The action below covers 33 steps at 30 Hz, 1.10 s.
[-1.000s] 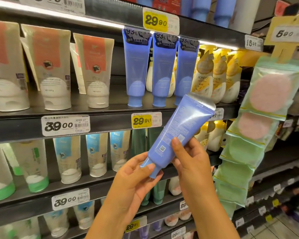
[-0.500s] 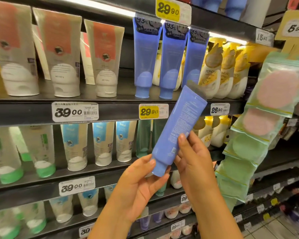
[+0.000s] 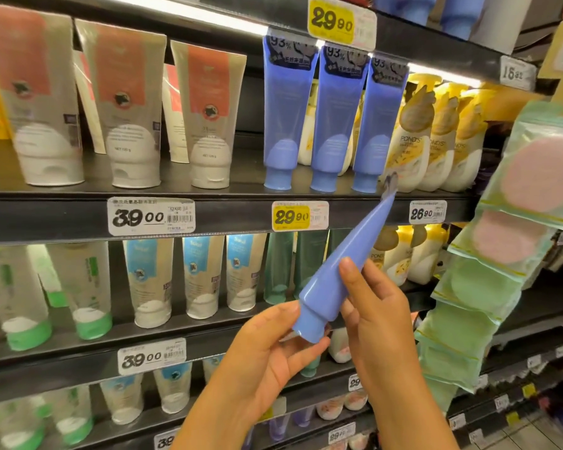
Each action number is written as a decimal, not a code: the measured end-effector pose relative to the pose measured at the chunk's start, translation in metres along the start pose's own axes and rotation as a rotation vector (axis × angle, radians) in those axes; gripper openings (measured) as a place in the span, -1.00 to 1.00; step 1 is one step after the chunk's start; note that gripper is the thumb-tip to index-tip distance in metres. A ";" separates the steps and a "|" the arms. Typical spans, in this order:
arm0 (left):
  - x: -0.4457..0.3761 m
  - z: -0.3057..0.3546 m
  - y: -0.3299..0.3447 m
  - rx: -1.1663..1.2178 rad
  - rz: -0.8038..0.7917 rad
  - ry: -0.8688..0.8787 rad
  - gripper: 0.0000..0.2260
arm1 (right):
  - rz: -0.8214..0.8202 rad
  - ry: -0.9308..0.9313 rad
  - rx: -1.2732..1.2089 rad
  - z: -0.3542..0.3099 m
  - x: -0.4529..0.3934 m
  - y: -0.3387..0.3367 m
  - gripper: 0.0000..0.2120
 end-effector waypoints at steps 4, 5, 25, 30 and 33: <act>-0.002 -0.006 0.003 0.171 -0.085 -0.110 -0.64 | 0.016 0.015 -0.125 0.004 -0.001 0.002 -0.68; -0.002 -0.006 0.003 0.184 -0.110 -0.137 -0.66 | 0.011 0.021 -0.154 0.005 -0.001 0.003 -0.69; 0.026 0.050 -0.008 -0.871 0.332 0.715 -0.59 | -0.081 0.091 -0.158 0.012 -0.002 0.017 -0.66; 0.035 0.041 0.008 -1.130 0.425 0.935 -0.56 | -0.030 0.104 -0.200 0.006 0.008 0.005 -0.72; 0.037 0.036 0.016 -1.149 0.431 0.969 -0.53 | 0.009 0.101 -0.219 0.000 0.010 -0.003 -0.68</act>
Point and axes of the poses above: each hand's wrist, its own x-axis away from the middle knuckle, its own y-axis out of the palm, z = x × y, the point moved 7 cm from there along -x, towards the middle knuckle, and after that the axes turned 11 degrees about -y, right-handed, at the moved point
